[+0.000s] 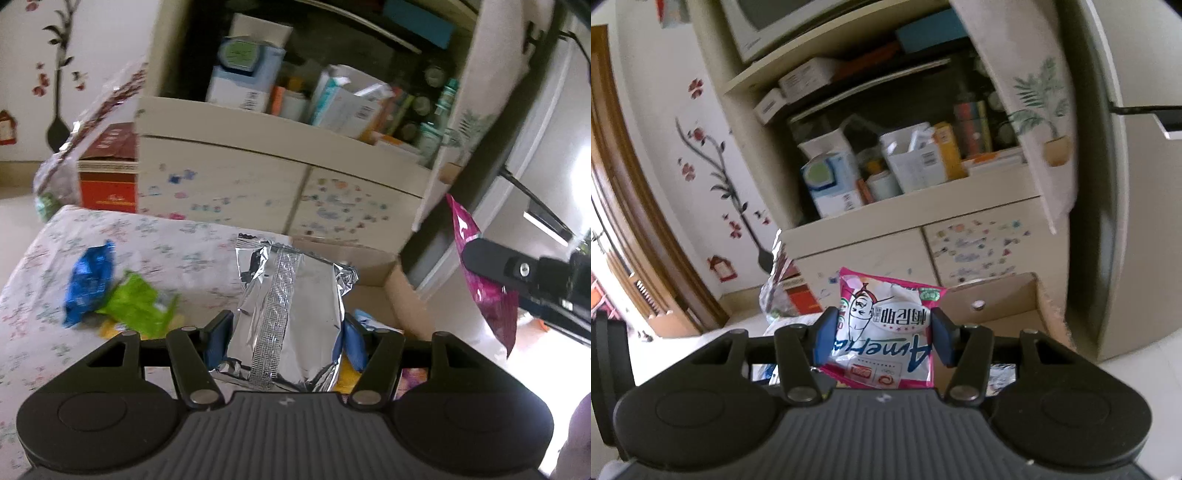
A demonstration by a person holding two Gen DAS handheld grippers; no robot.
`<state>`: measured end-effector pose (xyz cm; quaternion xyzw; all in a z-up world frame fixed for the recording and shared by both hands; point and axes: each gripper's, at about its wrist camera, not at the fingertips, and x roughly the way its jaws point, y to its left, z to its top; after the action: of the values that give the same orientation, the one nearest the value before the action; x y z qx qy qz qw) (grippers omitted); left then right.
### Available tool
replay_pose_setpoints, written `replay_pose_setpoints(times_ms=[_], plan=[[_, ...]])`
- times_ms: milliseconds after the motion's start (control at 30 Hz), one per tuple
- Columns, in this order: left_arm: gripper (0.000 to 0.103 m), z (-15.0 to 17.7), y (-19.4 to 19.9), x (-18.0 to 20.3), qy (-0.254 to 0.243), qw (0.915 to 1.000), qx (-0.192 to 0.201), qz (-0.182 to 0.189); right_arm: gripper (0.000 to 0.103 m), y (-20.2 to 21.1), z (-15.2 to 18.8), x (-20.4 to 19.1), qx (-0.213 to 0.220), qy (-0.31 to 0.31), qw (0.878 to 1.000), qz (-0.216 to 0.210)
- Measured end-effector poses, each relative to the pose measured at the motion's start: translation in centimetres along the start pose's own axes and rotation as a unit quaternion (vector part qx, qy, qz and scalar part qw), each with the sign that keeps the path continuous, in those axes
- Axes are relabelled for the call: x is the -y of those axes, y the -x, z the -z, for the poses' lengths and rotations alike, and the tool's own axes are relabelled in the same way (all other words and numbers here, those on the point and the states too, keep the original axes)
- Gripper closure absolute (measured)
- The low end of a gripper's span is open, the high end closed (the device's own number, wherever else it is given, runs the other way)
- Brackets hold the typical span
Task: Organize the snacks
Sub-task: 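Carry both packets over the cardboard box and open both tools to drop them, then move both tools back over the table toward the blue and yellow packets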
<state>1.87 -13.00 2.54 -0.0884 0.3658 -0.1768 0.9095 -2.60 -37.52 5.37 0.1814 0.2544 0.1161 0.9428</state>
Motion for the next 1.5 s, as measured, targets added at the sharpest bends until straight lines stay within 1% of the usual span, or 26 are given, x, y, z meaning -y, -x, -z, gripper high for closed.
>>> replay_pose_setpoints(times_ms=[133, 267, 433, 467, 533, 567, 600, 633, 667, 733, 767, 800, 933, 1033, 1167, 1333, 1500], plan=[[0.036, 0.5, -1.2, 1.8, -0.026, 0.9995, -0.006, 0.017, 0.049, 0.5, -0.4, 2.2, 0.009, -0.028, 0.999, 0.022], [0.036, 1.1, -2.6, 3.3, -0.046, 0.9984, -0.018, 0.029, 0.049, 0.0, -0.3, 3.9, 0.001, -0.063, 0.997, 0.045], [0.036, 1.9, -4.1, 4.6, -0.06, 0.9966, -0.038, 0.042, 0.049, -0.4, 0.1, 5.1, -0.003, -0.087, 0.994, 0.066], [0.036, 2.1, -4.4, 4.8, -0.062, 0.9962, -0.04, 0.045, 0.048, -0.5, 0.1, 5.4, -0.005, -0.093, 0.993, 0.067], [0.033, 2.4, -4.8, 5.4, -0.068, 0.9953, -0.045, 0.053, 0.046, -0.7, 0.3, 6.0, -0.007, -0.109, 0.992, 0.071], [0.026, 2.5, -4.9, 5.7, -0.071, 0.995, -0.045, 0.055, 0.045, -0.8, 0.4, 6.2, -0.008, -0.116, 0.99, 0.074], [0.017, 2.5, -4.8, 5.9, -0.074, 0.995, -0.043, 0.052, 0.044, -0.9, 0.5, 6.5, -0.01, -0.124, 0.989, 0.077], [0.013, 2.6, -4.7, 6.1, -0.076, 0.9952, -0.04, 0.047, 0.036, -0.9, 0.6, 6.8, -0.011, -0.135, 0.988, 0.078], [0.009, 2.5, -4.5, 6.2, -0.076, 0.9953, -0.035, 0.048, 0.024, -0.9, 0.6, 7.1, -0.011, -0.145, 0.986, 0.078], [0.009, 2.2, -4.0, 6.2, -0.071, 0.9953, -0.03, 0.058, 0.015, -0.8, 0.7, 7.5, -0.008, -0.164, 0.983, 0.08], [0.008, 1.9, -3.7, 6.2, -0.069, 0.9954, -0.029, 0.059, 0.015, -0.8, 0.7, 7.6, -0.005, -0.168, 0.982, 0.08], [0.006, 1.6, -3.4, 6.1, -0.067, 0.9958, -0.027, 0.056, 0.015, -0.7, 0.7, 7.7, -0.003, -0.169, 0.982, 0.079], [0.005, 0.2, -2.3, 5.0, -0.049, 0.9976, -0.018, 0.045, 0.015, -0.9, 0.5, 7.3, 0.0, -0.16, 0.985, 0.068], [0.004, -1.0, -1.3, 3.8, -0.038, 0.999, -0.013, 0.019, 0.015, -1.0, 0.5, 6.9, 0.0, -0.156, 0.986, 0.055], [0.002, -2.7, 0.3, 1.4, -0.025, 0.9995, 0.009, -0.016, 0.015, -1.3, 0.6, 5.8, -0.003, -0.129, 0.991, 0.031], [0.002, -4.2, 1.3, -1.7, 0.0, 0.9986, 0.02, -0.048, 0.014, -1.9, 0.9, 4.2, -0.011, -0.1, 0.995, 0.006], [0.001, -5.0, 1.9, -4.1, 0.013, 0.9971, 0.021, -0.072, 0.013, -2.6, 1.4, 2.7, -0.02, -0.071, 0.997, -0.016]])
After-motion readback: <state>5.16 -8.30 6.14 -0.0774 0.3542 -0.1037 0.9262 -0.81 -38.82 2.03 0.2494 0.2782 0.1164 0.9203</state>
